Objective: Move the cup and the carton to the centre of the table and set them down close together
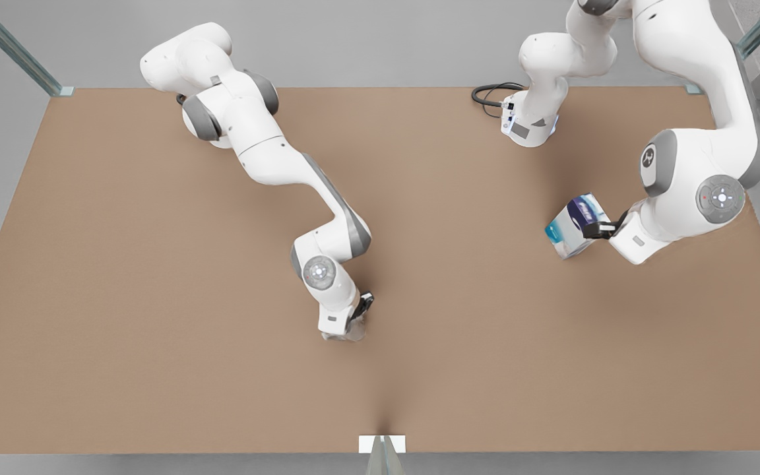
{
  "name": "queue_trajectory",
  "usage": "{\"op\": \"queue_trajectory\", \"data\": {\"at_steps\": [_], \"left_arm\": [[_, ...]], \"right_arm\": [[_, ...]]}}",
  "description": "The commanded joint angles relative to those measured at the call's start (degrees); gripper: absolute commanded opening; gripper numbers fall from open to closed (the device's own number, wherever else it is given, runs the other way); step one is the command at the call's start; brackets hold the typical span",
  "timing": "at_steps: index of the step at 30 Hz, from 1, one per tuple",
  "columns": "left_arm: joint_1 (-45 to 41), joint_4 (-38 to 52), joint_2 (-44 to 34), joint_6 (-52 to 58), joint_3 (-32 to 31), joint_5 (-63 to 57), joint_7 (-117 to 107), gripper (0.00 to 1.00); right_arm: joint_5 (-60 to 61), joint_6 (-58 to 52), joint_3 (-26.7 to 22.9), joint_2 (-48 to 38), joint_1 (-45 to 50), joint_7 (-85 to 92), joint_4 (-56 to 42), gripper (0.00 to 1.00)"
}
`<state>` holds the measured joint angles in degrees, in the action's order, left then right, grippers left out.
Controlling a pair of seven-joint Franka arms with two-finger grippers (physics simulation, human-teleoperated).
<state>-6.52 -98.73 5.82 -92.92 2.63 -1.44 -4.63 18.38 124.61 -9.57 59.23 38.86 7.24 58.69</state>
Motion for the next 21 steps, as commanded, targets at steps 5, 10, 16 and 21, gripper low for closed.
{"op": "queue_trajectory", "data": {"at_steps": [5,10,16,21], "left_arm": [[-3.41,-7.62,-7.75,-2.87,-0.08,-0.31,-10.3,1.0],[-5.79,-15.79,-10.48,-7.36,0.1,-0.22,-27.35,1.0],[-5.61,-17.55,-10.48,-7.36,2.91,-0.49,-38.26,1.0],[-5.17,-19.93,-8.98,-12.98,3.79,-0.66,-30.0,1.0]], "right_arm": [[0.52,-0.16,-0.01,0.01,0.08,0.5,-0.07,0.21],[0.52,0.37,0.08,0.01,0.08,1.03,0.02,0.45],[0.52,0.37,0.08,-0.26,0.08,1.11,0.28,1.0],[0.52,0.37,0.17,-0.43,0.26,1.11,0.19,1.0]]}}
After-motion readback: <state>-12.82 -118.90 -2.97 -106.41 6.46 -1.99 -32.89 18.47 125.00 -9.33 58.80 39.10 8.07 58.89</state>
